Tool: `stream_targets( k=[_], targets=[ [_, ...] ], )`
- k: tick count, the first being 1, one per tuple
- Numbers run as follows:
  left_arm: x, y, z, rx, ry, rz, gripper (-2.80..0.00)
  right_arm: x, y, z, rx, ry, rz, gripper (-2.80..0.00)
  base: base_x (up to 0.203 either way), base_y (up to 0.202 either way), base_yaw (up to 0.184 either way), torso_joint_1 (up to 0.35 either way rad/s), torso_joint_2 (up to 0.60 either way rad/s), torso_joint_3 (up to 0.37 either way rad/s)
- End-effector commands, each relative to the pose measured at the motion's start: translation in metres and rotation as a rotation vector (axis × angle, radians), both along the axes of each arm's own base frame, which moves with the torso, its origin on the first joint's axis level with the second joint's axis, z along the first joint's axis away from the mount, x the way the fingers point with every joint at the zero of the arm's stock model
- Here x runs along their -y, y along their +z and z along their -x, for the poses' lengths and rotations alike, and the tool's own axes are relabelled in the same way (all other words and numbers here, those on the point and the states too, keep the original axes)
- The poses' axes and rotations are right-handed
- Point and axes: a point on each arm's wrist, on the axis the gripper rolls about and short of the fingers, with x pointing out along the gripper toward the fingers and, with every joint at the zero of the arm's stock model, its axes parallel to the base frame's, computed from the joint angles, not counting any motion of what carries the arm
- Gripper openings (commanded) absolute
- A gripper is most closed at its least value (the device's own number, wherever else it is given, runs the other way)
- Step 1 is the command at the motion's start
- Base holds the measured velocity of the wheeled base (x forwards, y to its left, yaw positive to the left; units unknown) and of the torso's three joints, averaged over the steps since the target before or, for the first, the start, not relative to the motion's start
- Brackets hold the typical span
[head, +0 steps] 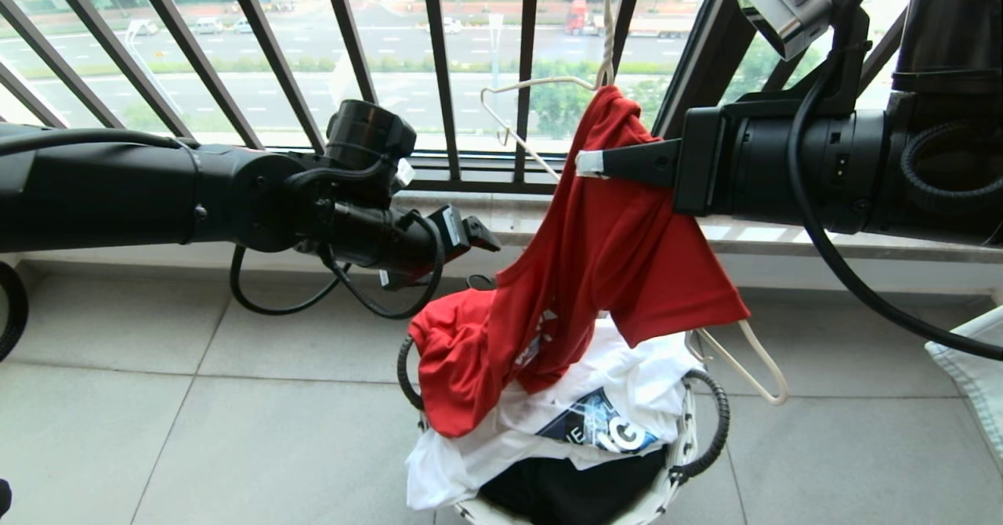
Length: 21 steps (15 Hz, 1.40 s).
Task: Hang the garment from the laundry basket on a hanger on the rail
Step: Hang the clothes on the clothes rack
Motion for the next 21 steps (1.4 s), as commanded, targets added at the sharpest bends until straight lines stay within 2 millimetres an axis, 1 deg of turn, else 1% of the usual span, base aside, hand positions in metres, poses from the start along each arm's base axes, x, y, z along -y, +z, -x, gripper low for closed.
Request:
stream_targets(
  k=[1,4,6,9,13,16,19,21],
  targets=[
    [0.003,-0.003,-0.002,-0.021,-0.052,0.028,0.00,-0.001,0.000,0.001,-0.002,0.013,-0.001,-2.80,0.000,0.000,0.000,0.000,0.00,0.000],
    [0.014,-0.001,0.001,-0.021,-0.103,0.047,0.00,-0.001,0.000,0.001,-0.002,0.014,-0.001,-2.80,0.000,0.000,0.000,0.000,0.00,0.000],
    [0.019,-0.010,-0.004,-0.041,-0.109,0.036,0.00,-0.002,-0.001,0.001,-0.003,0.017,0.000,-2.80,0.000,0.000,0.000,0.000,0.00,0.000],
    [0.029,-0.025,-0.005,-0.073,-0.140,-0.001,0.00,-0.002,0.000,0.001,-0.002,0.018,-0.001,-2.80,0.000,0.000,0.000,0.000,0.00,0.000],
    [0.029,-0.043,-0.006,-0.147,-0.178,-0.114,0.00,-0.002,0.000,0.001,-0.002,0.018,-0.001,-2.80,0.000,0.000,0.000,0.000,0.00,0.000],
    [0.021,-0.038,-0.009,-0.120,-0.115,-0.157,0.00,-0.002,0.000,0.001,-0.002,0.014,-0.001,-2.80,0.000,0.000,0.000,0.000,0.00,0.000],
    [0.012,-0.034,-0.014,-0.045,0.020,-0.275,0.00,-0.002,0.000,0.001,-0.002,0.014,-0.001,-2.80,0.000,0.000,0.000,0.000,0.00,0.000],
    [0.008,-0.028,-0.015,-0.004,0.078,-0.323,0.00,-0.002,0.000,0.001,-0.002,0.014,-0.001,-2.80,0.000,0.000,0.000,0.000,0.00,0.000]
  ],
)
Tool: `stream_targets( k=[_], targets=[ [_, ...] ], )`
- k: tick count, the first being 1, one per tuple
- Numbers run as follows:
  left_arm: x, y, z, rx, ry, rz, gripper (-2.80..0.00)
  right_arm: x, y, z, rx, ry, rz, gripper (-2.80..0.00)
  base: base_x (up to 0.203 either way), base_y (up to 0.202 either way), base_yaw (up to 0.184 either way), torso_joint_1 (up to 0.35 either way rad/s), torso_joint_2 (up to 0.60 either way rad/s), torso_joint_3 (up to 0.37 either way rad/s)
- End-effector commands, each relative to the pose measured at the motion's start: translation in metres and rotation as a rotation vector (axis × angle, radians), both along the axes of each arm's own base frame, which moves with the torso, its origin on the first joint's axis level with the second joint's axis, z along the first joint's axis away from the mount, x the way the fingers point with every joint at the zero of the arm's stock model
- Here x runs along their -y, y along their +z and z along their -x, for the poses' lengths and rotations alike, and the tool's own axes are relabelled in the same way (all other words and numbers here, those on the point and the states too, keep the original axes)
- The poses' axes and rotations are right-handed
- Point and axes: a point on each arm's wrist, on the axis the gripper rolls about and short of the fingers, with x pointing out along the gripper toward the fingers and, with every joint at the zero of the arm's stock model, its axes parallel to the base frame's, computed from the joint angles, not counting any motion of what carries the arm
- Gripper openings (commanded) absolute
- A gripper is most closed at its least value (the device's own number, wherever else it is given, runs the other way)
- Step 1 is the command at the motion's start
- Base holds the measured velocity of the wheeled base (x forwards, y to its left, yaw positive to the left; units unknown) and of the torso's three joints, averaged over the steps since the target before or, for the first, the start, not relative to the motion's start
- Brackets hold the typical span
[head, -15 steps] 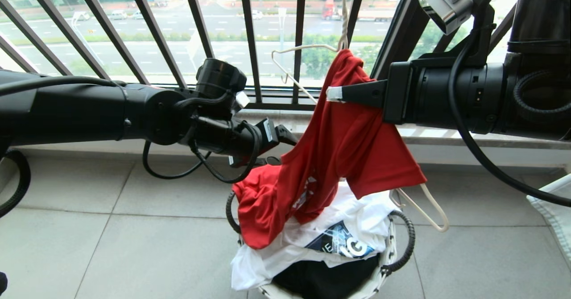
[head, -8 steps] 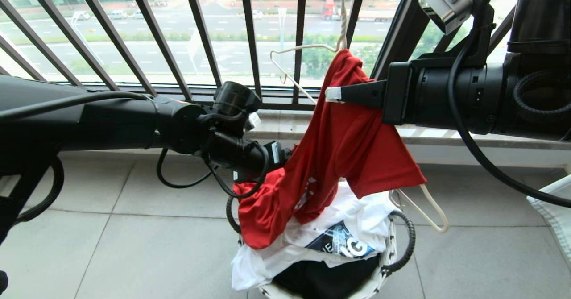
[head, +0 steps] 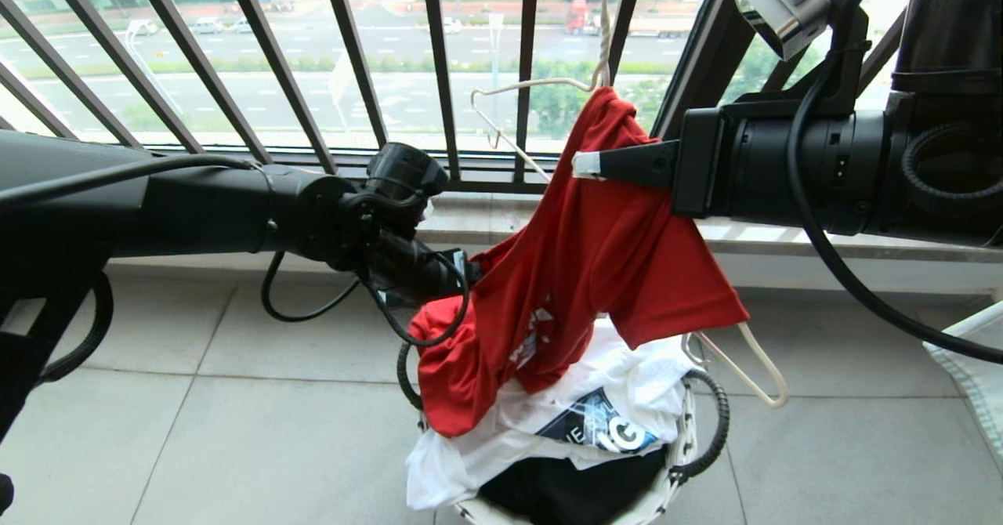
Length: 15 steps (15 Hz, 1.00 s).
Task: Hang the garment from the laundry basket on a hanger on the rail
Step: Hang the clothes on the clothes rack
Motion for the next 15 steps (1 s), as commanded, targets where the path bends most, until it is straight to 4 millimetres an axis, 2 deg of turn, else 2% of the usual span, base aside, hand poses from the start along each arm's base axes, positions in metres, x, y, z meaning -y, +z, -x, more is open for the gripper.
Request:
stream_targets(
  k=[1,6,10,13,14,15],
  targets=[
    [-0.004,0.006,0.000,0.034,0.047,-0.030,0.00,0.000,0.000,0.000,-0.001,0.002,-0.001,-2.80,0.000,0.000,0.000,0.000,0.00,0.000],
    [-0.008,0.012,0.000,0.060,0.075,-0.035,0.00,0.000,0.000,0.000,-0.001,0.002,-0.001,-2.80,0.000,0.000,0.000,0.000,0.00,0.000],
    [-0.013,0.031,0.010,0.099,0.074,0.003,0.00,-0.001,-0.001,-0.001,-0.003,0.002,0.000,-2.80,0.000,0.000,0.000,0.000,0.00,0.000],
    [-0.017,0.028,0.005,0.094,0.094,-0.005,0.00,-0.001,-0.001,-0.001,-0.003,0.002,0.000,-2.80,0.000,0.000,0.000,0.000,0.00,0.000],
    [-0.019,0.030,0.006,0.098,0.096,-0.003,-2.80,-0.001,-0.001,-0.001,-0.003,0.002,0.000,-2.80,0.000,0.000,0.000,0.000,0.00,0.000],
    [-0.020,0.032,0.006,0.104,0.098,0.000,-2.80,-0.001,-0.001,-0.001,-0.003,0.002,0.000,-2.80,0.000,0.000,0.000,0.000,0.00,0.000]
  ],
)
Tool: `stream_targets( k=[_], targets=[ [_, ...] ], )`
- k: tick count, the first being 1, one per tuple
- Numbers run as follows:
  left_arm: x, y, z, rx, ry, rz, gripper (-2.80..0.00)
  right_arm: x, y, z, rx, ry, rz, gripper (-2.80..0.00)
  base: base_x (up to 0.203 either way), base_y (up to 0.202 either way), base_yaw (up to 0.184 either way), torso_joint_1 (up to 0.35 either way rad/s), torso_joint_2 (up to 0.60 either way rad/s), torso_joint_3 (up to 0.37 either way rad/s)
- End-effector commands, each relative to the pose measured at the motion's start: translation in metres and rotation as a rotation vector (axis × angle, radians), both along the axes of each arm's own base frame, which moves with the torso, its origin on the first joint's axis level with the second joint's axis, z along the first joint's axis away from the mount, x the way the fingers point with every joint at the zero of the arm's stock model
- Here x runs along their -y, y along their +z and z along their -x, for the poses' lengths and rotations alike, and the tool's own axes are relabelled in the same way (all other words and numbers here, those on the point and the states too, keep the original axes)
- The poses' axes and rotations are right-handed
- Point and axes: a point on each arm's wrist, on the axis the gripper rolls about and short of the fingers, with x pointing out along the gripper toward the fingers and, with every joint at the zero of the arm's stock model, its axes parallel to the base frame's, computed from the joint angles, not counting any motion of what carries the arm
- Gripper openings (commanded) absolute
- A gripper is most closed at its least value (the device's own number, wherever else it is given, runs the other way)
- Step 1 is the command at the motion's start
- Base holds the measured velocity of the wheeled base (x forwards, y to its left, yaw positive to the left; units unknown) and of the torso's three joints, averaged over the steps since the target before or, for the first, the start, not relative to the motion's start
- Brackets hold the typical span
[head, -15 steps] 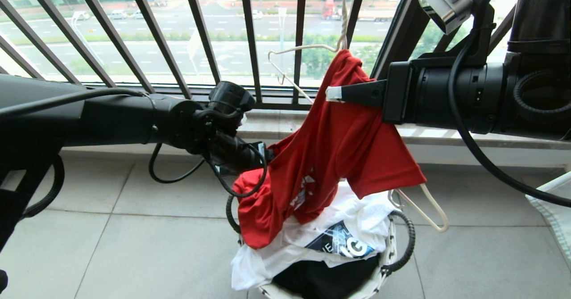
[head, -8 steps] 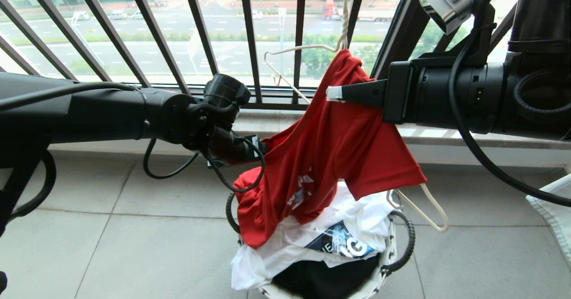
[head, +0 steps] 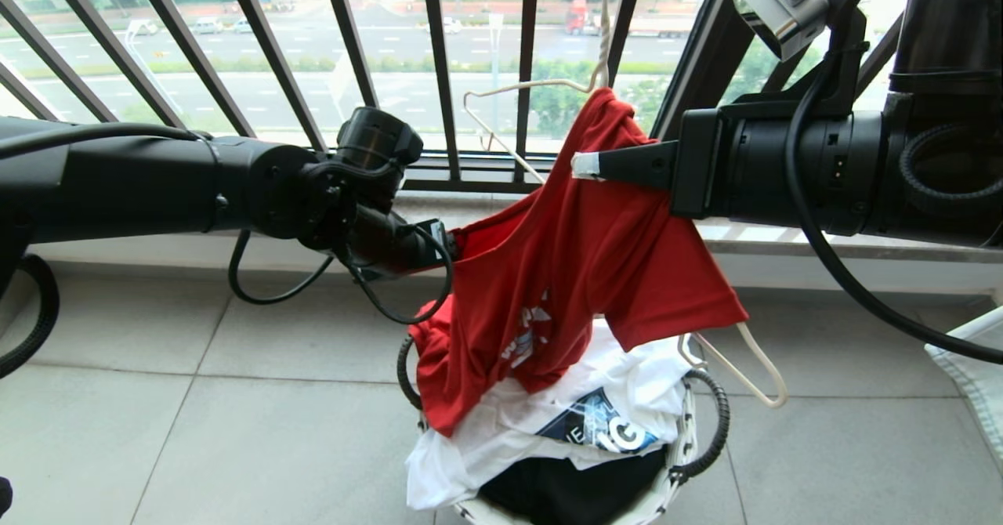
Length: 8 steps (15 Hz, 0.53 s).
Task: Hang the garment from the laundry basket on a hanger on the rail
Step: Hang the clothes on the clothes rack
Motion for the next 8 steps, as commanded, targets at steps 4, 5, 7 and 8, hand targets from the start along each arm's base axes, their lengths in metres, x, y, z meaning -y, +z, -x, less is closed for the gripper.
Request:
stream_targets(
  k=[4,5,7,8],
  targets=[
    [-0.0030,0.0077,0.0027,0.029,0.006,0.018,-2.80,-0.0006,-0.0007,-0.0007,-0.003,0.002,0.000,-2.80,0.000,0.000,0.000,0.000,0.00,0.000],
    [-0.0032,0.0083,0.0030,0.031,0.006,0.019,-2.80,-0.0006,-0.0007,-0.0007,-0.003,0.002,0.000,-2.80,0.000,0.000,0.000,0.000,0.00,0.000],
    [-0.0082,0.0104,0.0009,0.036,0.018,0.025,-2.80,0.0001,0.0008,0.0011,0.002,0.006,-0.003,-2.80,0.000,0.000,0.000,0.000,0.00,0.000],
    [-0.0115,0.0087,-0.0030,0.032,0.034,0.028,-2.80,0.0013,0.0025,0.0034,0.007,0.008,-0.007,-2.80,0.000,0.000,0.000,0.000,0.00,0.000]
  ],
)
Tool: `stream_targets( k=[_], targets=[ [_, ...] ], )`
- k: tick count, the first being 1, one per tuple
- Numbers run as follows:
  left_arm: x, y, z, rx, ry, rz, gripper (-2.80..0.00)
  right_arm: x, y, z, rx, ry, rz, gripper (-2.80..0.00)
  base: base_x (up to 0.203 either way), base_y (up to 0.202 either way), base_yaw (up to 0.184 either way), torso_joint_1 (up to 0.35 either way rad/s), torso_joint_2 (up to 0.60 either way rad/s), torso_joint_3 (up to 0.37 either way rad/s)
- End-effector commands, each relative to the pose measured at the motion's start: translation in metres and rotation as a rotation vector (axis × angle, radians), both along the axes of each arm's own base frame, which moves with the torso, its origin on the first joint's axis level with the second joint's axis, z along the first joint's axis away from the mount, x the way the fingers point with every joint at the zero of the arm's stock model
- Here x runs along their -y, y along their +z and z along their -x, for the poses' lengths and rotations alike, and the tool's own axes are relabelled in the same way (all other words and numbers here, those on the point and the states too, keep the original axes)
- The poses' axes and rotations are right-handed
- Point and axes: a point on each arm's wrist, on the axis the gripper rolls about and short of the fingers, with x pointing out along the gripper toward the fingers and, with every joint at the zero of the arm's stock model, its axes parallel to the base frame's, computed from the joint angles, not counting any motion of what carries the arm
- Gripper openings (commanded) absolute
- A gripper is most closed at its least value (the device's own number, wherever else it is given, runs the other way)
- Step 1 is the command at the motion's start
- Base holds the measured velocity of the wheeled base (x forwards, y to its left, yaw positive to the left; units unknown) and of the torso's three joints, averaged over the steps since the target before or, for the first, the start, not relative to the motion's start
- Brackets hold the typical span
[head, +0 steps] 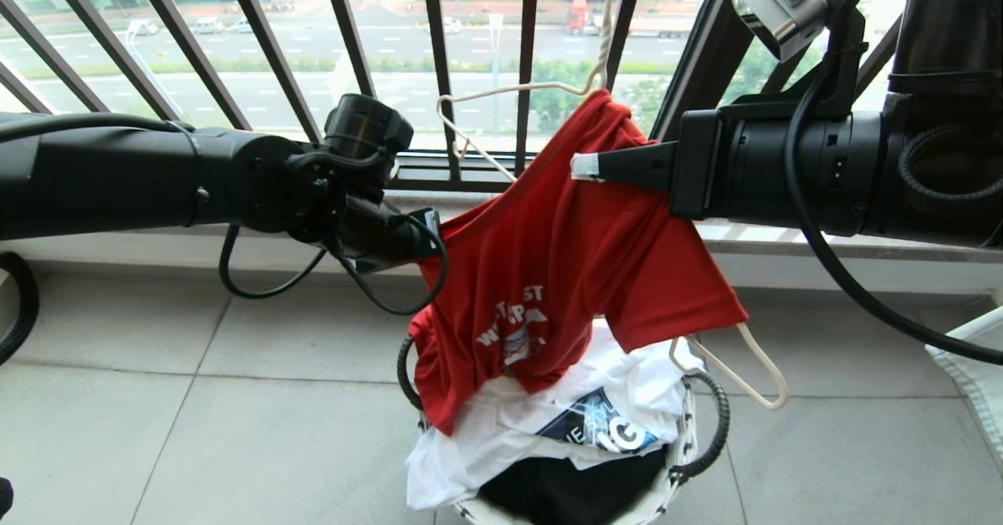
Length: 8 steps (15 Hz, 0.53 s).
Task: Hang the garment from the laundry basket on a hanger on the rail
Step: Hang the clothes on the clothes rack
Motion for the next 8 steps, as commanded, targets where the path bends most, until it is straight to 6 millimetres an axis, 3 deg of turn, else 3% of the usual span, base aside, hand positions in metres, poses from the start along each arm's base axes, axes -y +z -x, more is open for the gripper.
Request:
stream_targets(
  k=[1,8],
  targets=[
    [-0.009,0.002,-0.008,0.010,0.036,0.016,-2.80,0.003,0.004,0.006,0.011,0.010,-0.011,-2.80,0.000,0.000,0.000,0.000,0.00,0.000],
    [-0.029,0.008,-0.024,0.045,0.102,0.031,-2.80,0.009,0.006,0.019,0.016,0.062,-0.018,-2.80,0.000,0.000,0.000,0.000,0.00,0.000]
  ],
)
